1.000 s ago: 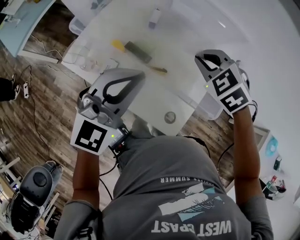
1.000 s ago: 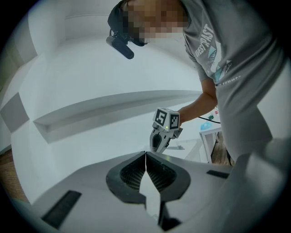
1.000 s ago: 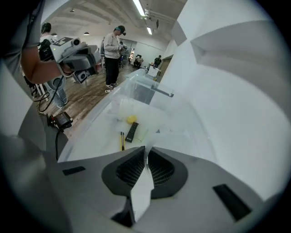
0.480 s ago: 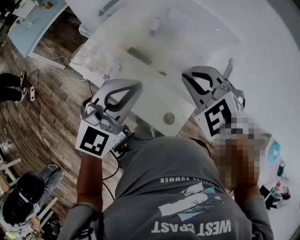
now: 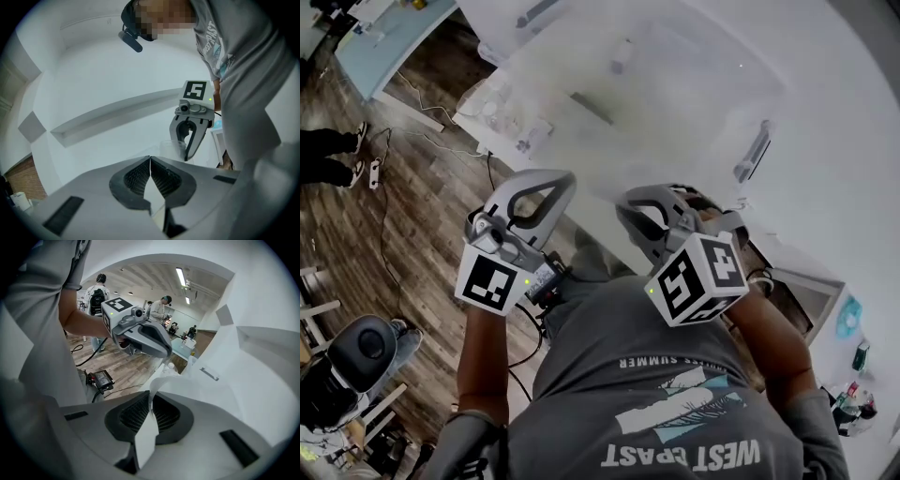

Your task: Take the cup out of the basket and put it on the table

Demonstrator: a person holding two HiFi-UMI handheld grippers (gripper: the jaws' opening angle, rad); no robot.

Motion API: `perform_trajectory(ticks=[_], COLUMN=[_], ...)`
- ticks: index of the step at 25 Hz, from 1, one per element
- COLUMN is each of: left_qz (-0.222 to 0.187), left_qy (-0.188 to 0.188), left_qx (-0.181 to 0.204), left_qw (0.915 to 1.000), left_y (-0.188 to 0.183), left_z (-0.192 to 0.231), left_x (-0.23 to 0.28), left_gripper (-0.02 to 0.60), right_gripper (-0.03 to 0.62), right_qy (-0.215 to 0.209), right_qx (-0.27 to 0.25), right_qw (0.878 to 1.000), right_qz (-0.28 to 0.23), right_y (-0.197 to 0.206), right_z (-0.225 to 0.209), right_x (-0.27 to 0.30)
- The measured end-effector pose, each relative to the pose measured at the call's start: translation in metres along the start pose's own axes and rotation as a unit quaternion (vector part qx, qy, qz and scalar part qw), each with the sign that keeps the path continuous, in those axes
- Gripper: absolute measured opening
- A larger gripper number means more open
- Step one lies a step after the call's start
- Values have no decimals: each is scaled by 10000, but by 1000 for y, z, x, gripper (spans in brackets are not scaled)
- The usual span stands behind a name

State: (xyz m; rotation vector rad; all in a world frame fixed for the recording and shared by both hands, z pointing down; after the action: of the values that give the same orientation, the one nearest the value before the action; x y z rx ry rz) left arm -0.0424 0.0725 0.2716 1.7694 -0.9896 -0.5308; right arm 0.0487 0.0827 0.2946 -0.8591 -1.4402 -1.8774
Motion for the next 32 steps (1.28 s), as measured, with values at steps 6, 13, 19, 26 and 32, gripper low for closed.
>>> perform_trajectory(ticks=[6, 13, 19, 26, 32], left_qz=[176, 381, 500, 620, 725], left_qy=[-162, -356, -533, -639, -679], left_qx=[-108, -354, -558, -745, -878], left_qw=[9997, 9980, 9958, 9932, 9912], left_y=[15, 38, 52, 68, 80], left_z=[-13, -28, -39, -50, -58], left_x=[-18, -32, -44, -53, -59], left_gripper=[15, 15, 15, 15, 15], right_gripper=[31, 31, 31, 31, 31], right_qy=[-482, -812, -1096, -1348, -1483], right_qx=[-134, -16, -32, -280, -668], right_qw=[9985, 9944, 9881, 9771, 9627], right_qz=[223, 671, 1082, 1625, 2161], right_y=[17, 58, 93, 124, 146], right_z=[30, 41, 54, 66, 72], right_x=[39, 87, 128, 173, 199])
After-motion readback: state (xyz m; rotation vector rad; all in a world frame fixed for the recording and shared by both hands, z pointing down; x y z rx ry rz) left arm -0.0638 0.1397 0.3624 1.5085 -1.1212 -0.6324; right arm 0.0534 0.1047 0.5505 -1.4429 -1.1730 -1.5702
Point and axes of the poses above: the fingertips, and each gripper's own axes: x forward along the fingers, z to its left, y out of its underside, the point moved 3 cm from there along -x, backward along the fingers, and after that the axes turned 11 degrees about -y, right-handed, at the moved point
